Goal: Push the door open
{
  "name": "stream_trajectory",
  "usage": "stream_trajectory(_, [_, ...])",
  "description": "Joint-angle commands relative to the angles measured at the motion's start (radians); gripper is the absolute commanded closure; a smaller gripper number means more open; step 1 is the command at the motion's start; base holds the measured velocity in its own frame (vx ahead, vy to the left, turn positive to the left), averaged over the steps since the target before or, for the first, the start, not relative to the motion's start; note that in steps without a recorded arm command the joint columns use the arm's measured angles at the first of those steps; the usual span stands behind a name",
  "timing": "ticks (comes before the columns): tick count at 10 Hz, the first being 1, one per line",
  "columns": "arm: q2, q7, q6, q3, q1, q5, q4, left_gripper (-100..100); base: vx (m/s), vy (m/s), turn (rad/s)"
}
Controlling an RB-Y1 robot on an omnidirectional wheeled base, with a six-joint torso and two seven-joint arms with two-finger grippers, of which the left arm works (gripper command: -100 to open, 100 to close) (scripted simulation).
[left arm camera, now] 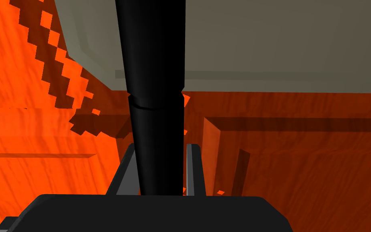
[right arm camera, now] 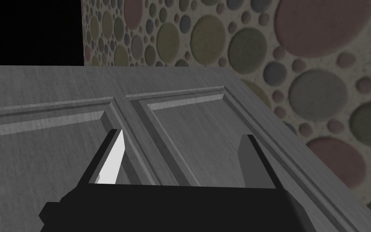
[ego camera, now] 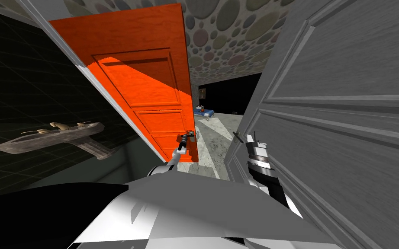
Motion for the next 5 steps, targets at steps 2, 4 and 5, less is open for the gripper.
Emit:
stream_trajectory(2, [0.001, -0.031, -0.007, 0.039, -0.011, 0.003, 0.005, 100, 0.151, 0.015, 0.044])
stream_trajectory(4, [0.001, -0.055, -0.013, 0.071, -0.019, 0.005, 0.010, 100, 0.178, 0.021, 0.024])
stream_trajectory(5, [0.001, -0.055, -0.013, 0.071, -0.019, 0.005, 0.010, 100, 0.091, 0.028, 0.000])
